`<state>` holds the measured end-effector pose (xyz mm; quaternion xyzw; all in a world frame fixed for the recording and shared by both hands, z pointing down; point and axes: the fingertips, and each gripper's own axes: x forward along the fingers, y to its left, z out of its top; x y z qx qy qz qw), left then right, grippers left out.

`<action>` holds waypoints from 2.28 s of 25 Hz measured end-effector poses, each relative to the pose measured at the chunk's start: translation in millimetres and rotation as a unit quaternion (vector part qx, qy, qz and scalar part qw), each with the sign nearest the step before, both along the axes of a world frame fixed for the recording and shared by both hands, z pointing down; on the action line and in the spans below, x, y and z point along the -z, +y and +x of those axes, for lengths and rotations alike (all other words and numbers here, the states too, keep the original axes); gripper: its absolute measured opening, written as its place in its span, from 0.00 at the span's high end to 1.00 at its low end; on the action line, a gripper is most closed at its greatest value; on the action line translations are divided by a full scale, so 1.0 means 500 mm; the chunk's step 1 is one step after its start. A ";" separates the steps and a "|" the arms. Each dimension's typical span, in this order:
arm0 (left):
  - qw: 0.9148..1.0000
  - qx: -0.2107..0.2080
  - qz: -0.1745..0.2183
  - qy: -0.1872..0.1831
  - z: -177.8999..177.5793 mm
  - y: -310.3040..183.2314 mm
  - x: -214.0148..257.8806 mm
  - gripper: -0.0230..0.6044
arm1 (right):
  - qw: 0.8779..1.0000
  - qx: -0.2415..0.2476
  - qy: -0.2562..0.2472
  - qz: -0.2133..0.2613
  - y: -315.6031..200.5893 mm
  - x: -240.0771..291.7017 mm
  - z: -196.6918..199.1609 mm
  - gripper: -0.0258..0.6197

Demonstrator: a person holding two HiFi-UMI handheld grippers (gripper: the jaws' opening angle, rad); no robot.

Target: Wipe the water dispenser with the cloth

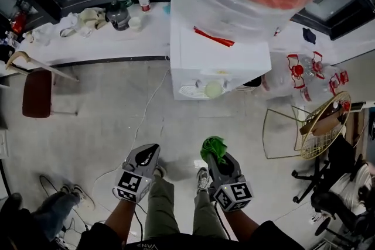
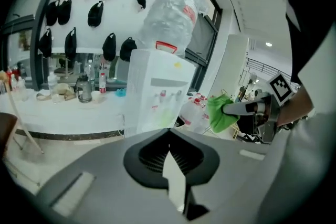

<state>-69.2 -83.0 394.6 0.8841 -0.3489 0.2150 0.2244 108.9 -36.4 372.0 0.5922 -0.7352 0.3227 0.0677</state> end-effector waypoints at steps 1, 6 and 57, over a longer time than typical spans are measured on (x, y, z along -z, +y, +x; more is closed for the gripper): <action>1.000 0.000 0.004 0.007 0.007 -0.011 -0.022 0.96 | 1.000 0.003 0.003 0.000 -0.009 -0.021 -0.004 0.80; 0.999 0.021 0.018 0.031 0.024 -0.073 -0.152 0.96 | 0.999 0.027 0.019 0.006 -0.082 -0.139 -0.023 0.80; 0.974 0.066 0.189 0.109 0.091 -0.123 -0.442 0.96 | 0.972 0.046 0.147 0.178 -0.408 -0.711 0.043 0.79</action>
